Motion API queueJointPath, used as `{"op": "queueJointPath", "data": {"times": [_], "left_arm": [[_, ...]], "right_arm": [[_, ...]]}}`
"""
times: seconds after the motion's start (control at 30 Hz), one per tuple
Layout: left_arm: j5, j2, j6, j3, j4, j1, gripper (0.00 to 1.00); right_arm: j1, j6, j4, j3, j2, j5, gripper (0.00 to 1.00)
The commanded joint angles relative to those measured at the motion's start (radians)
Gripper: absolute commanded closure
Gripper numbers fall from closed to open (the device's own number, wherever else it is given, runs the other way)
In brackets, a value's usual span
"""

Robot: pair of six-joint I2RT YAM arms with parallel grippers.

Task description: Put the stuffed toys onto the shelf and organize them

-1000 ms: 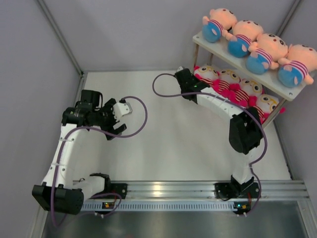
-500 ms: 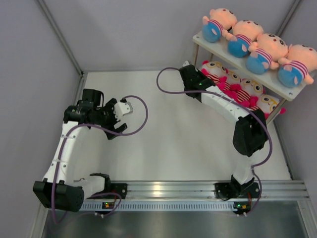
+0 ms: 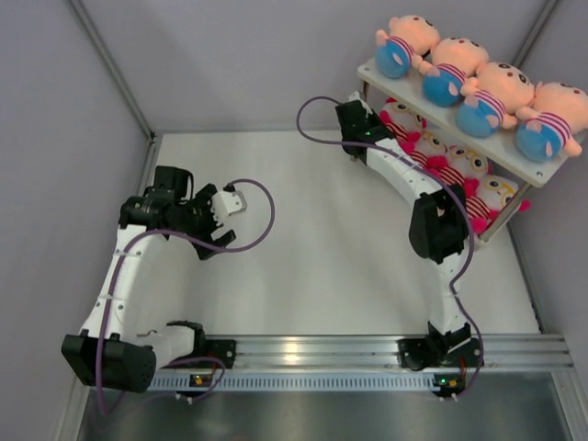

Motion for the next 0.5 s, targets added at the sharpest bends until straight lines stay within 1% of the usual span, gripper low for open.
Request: {"op": "queueJointPath", "data": {"times": [0.0,0.13,0.23,0.27,0.33,0.37,0.47], "left_arm": [[-0.009,-0.015,0.020,-0.011,0.030,-0.001,0.02],[-0.020,-0.009,0.023,-0.011,0.030,-0.001,0.02],[-0.026,-0.001,0.031,-0.016,0.028,-0.001,0.02],[-0.025,0.004,0.038,-0.020,0.030,-0.001,0.02],[-0.022,0.013,0.038,-0.019,0.030,-0.001,0.02],[-0.020,0.013,0.037,-0.021,0.028,-0.001,0.02],[-0.016,0.019,0.040,-0.025,0.030,-0.001,0.02]], "right_arm": [[-0.009,0.056,0.059,0.038,0.001,0.022,0.93],[-0.014,0.026,0.109,0.054,0.042,0.045,0.90],[-0.017,0.039,0.095,0.067,0.070,0.021,0.83],[-0.017,0.043,0.090,0.065,0.075,0.016,0.76],[-0.015,0.049,0.078,0.062,0.095,0.015,0.69],[-0.015,0.052,0.076,0.064,0.098,0.016,0.60],[-0.015,0.056,0.085,0.055,0.095,-0.004,0.48]]}}
